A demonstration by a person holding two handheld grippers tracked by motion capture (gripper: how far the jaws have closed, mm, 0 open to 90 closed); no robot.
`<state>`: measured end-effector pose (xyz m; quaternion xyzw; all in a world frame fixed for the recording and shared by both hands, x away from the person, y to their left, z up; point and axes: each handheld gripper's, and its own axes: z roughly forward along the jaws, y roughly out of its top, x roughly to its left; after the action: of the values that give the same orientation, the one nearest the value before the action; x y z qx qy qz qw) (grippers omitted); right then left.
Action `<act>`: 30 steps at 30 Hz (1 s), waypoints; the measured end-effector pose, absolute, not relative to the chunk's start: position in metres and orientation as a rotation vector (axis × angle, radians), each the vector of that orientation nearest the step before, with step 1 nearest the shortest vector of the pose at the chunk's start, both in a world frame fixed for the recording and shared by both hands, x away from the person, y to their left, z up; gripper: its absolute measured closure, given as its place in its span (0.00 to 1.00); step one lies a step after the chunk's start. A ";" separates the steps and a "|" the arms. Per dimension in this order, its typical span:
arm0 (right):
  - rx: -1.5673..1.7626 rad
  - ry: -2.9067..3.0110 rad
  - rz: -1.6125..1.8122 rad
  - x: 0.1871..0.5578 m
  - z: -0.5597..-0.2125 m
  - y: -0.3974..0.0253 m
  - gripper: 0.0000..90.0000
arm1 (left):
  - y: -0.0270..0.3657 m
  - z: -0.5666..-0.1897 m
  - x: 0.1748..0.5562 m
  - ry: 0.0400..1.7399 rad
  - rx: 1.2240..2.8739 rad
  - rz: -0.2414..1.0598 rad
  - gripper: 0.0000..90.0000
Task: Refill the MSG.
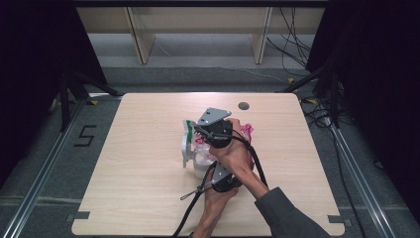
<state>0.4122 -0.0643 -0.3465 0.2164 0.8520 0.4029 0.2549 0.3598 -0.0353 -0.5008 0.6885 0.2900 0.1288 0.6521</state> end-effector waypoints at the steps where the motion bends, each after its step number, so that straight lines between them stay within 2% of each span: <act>1: 0.600 2.319 1.091 0.411 -0.347 -0.063 1.00 | -0.035 -0.501 0.360 0.659 1.564 0.298 0.83; 30: 0.589 2.320 1.091 0.409 -0.346 -0.062 1.00 | -0.033 -0.500 0.360 0.655 1.565 0.305 0.83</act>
<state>0.4094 -0.0619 -0.3465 0.2166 0.8532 0.4014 0.2529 0.3599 -0.0331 -0.5004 0.6893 0.2882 0.1344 0.6509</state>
